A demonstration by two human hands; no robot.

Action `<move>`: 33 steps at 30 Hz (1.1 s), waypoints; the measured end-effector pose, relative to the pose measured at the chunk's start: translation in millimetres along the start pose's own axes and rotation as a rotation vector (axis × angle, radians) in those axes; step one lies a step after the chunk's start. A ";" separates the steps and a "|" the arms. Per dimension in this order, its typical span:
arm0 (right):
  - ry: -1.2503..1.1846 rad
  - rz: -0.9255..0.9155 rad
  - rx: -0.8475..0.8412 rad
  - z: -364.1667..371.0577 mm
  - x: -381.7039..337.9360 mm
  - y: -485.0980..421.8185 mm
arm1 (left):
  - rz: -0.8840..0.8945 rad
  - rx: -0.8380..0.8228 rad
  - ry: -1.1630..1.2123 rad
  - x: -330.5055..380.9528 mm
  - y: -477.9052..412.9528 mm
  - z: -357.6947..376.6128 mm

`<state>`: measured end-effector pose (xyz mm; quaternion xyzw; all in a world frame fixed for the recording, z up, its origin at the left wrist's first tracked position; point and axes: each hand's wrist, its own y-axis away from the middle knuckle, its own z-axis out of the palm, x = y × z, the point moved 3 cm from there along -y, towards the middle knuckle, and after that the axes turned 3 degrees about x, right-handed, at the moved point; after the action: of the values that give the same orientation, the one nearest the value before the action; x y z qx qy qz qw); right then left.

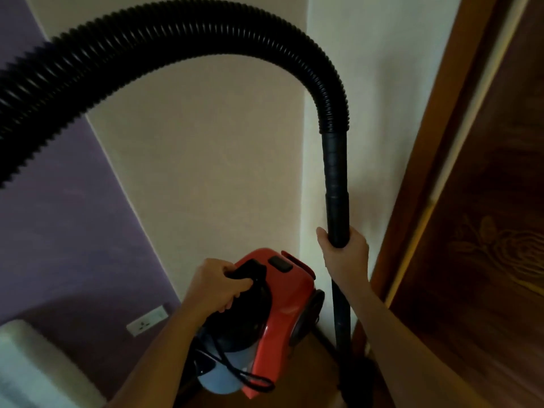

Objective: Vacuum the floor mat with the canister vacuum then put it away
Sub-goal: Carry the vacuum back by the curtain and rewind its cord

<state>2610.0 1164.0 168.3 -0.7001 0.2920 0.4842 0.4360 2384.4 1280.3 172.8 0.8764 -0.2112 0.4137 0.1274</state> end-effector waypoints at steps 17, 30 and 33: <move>0.261 0.154 0.576 -85.4 -15.7 102.4 | 0.390 -0.601 0.022 35.7 -34.4 61.6; 0.434 0.252 1.009 -241.4 -44.4 265.8 | 0.686 -0.989 -0.047 104.7 111.2 177.2; 0.442 0.290 1.074 -282.1 -52.3 314.8 | 0.733 -1.051 -0.075 119.6 165.4 209.3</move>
<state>2448.9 769.9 156.4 -0.4189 0.6723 0.1664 0.5873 2514.3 1020.1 143.2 0.5820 -0.6759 0.2407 0.3828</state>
